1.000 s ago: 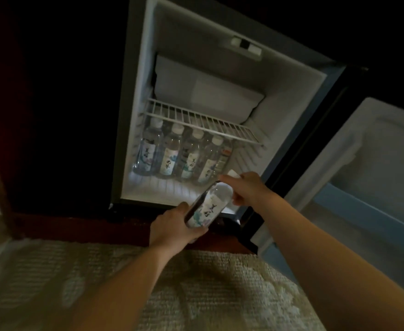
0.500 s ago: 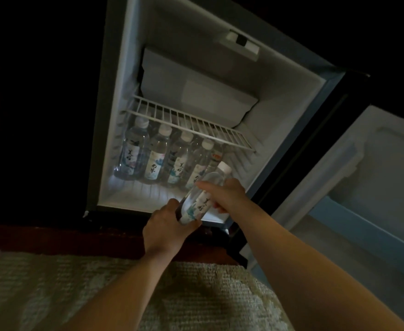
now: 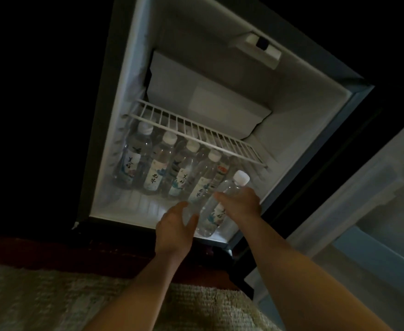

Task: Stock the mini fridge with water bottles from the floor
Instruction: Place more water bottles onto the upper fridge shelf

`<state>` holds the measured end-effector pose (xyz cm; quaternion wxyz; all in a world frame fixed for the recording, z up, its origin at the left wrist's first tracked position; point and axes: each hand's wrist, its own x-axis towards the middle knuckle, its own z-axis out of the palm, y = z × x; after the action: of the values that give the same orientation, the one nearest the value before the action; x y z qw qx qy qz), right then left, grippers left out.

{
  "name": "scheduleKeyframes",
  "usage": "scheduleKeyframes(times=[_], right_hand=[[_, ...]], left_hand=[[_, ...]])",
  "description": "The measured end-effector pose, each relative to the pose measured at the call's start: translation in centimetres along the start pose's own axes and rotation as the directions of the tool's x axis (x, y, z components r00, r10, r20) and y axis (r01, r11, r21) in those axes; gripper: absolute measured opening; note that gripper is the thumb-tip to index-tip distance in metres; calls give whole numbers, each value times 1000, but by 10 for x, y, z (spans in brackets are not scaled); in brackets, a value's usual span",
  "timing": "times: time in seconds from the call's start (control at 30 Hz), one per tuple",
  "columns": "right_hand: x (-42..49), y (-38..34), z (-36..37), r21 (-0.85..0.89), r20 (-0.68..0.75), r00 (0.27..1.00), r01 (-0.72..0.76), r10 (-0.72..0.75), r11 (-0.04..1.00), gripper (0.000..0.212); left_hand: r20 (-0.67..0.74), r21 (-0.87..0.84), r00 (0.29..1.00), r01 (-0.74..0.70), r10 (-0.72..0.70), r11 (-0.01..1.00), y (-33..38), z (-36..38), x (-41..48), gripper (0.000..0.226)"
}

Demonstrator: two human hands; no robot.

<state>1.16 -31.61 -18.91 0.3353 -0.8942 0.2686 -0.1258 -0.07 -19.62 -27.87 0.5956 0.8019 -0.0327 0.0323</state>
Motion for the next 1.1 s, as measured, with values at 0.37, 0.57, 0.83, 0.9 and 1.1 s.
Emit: scheduleKeyframes(times=[0.37,0.57,0.83,0.9,1.1], right_hand=[[39,0,17,-77,-71,992,-112,107,991,51],[58,-8,20,-126,1,999,-41,41,991,61],[91,-12,34,-88,80,997,25,-18,996,61],[89,-13,34,-51,55,998,7,-4,999,69],[63,0,41,-4,-111,994,-23,22,1000,60]], left_hand=[[185,-118,975,147,-124,982,4,29,12,51],[188,-149,966,205,-176,967,5,29,18,51],[131,-156,959,272,-253,950,-4,16,26,46],[130,-119,957,273,-258,955,-8,11,28,46],[181,59,951,245,-252,968,-12,-1,29,47]])
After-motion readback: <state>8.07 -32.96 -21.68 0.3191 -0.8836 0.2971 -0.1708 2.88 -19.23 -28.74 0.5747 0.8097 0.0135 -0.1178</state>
